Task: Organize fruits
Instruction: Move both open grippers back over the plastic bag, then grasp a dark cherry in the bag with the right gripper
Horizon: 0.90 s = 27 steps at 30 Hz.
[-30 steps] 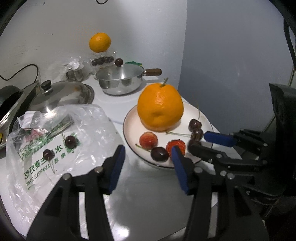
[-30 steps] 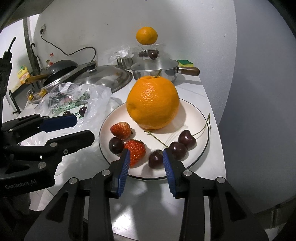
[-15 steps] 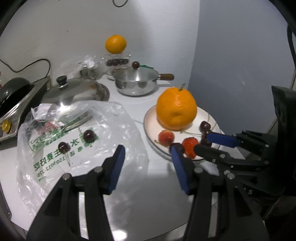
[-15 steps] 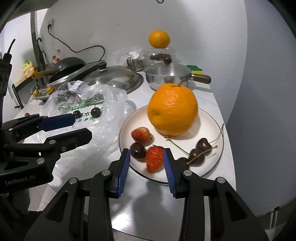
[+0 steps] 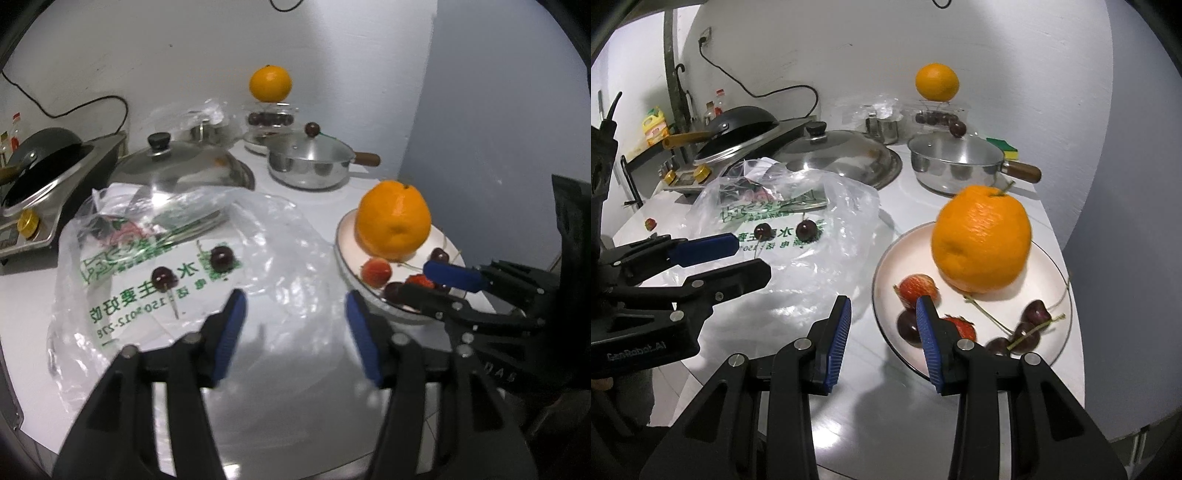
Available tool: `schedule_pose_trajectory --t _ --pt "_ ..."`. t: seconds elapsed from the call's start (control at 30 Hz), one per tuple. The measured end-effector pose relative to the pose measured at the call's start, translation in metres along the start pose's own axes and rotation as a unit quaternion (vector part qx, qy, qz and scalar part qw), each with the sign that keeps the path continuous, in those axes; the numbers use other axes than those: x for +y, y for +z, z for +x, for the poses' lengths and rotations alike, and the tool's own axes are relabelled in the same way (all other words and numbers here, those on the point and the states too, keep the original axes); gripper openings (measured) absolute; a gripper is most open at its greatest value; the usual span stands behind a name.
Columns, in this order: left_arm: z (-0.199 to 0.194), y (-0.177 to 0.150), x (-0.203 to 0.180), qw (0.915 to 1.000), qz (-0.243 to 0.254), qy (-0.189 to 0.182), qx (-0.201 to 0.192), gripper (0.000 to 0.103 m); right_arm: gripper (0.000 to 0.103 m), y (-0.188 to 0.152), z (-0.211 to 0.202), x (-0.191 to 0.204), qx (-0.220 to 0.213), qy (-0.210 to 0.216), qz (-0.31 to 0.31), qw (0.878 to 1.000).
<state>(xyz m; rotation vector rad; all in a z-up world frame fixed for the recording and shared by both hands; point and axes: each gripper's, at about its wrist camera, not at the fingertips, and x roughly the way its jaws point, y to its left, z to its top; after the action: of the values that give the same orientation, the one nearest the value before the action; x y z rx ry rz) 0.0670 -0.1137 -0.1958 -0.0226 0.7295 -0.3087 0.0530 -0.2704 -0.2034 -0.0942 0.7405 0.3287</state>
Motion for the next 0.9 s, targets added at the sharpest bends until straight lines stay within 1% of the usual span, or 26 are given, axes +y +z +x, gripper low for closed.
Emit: schedule_pose_trajectory --t 0.07,0.47,0.9 --pt "-0.003 0.000 0.008 1.0000 -0.007 0.003 -0.004 0.073 0.039 0.003 0.003 0.004 -0.001 0.002 0.000 1.000" --pt "-0.012 -0.003 0.055 0.9989 -0.034 0.032 -0.007 0.073 0.039 0.022 0.025 0.042 0.005 0.023 -0.025 0.999" --pt "-0.013 -0.003 0.089 0.9973 -0.053 0.048 -0.012 0.073 0.039 0.037 0.047 0.072 0.013 0.034 -0.046 0.998"
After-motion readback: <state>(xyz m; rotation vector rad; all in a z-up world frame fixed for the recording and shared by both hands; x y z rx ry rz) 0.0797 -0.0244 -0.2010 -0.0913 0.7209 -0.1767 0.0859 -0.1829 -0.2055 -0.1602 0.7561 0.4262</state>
